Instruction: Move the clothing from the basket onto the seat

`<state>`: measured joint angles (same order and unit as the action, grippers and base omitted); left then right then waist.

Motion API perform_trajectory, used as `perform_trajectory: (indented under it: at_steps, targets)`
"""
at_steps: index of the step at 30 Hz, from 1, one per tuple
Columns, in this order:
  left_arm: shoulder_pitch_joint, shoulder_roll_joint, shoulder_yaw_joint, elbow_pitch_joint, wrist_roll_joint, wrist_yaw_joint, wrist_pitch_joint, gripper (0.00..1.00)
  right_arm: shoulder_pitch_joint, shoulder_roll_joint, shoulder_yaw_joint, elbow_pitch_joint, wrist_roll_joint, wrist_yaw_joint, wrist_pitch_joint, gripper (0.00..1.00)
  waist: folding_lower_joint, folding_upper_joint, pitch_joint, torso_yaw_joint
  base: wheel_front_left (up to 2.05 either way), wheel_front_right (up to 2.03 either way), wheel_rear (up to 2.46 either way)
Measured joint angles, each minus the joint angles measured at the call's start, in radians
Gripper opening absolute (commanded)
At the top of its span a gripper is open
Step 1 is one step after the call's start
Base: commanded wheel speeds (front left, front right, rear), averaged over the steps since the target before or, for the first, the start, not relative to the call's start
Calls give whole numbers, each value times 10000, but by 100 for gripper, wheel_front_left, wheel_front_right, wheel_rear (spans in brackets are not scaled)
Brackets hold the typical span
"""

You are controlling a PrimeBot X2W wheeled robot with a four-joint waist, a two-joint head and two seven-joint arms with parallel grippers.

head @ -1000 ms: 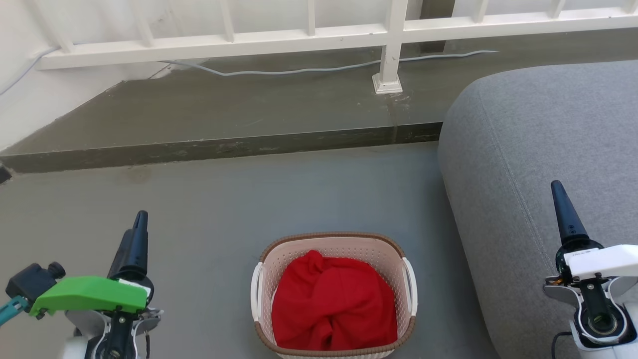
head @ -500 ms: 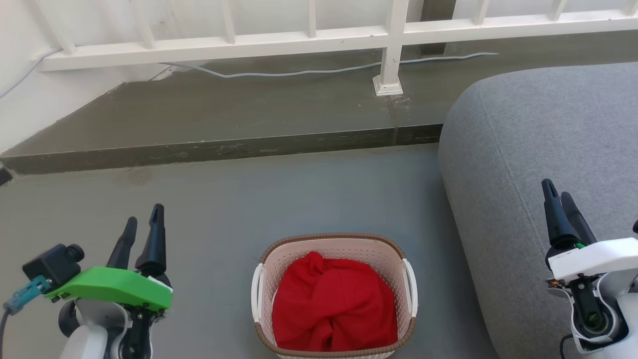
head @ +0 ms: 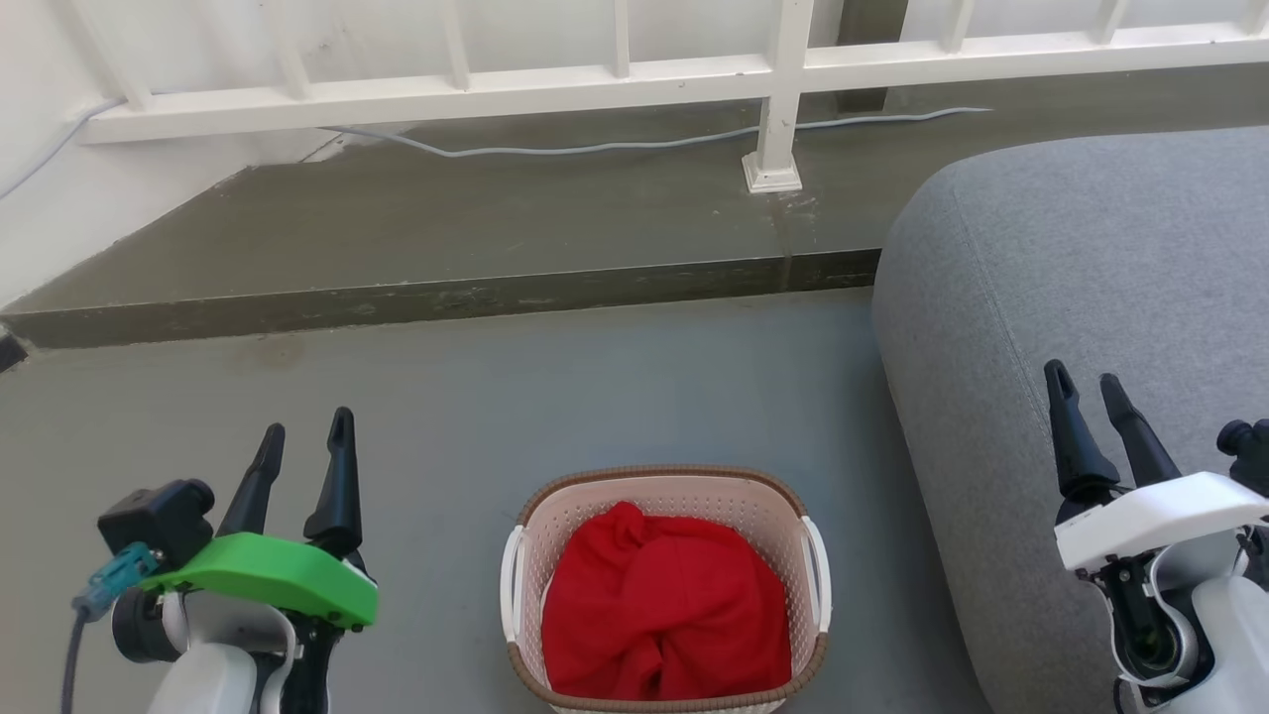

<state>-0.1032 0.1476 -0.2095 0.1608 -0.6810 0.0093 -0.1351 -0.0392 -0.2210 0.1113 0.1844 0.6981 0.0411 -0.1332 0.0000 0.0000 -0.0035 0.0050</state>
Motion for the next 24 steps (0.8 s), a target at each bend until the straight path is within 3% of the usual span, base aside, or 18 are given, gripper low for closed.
perform_trajectory:
  at_steps: [24]
  targets:
    - [4, 2, -569, 109, 2930, 717, -863, 100, 1, -169, 593, 337, -2819, -343, -815, 100, 0, 0, -18, 68, 0, 0, 0]
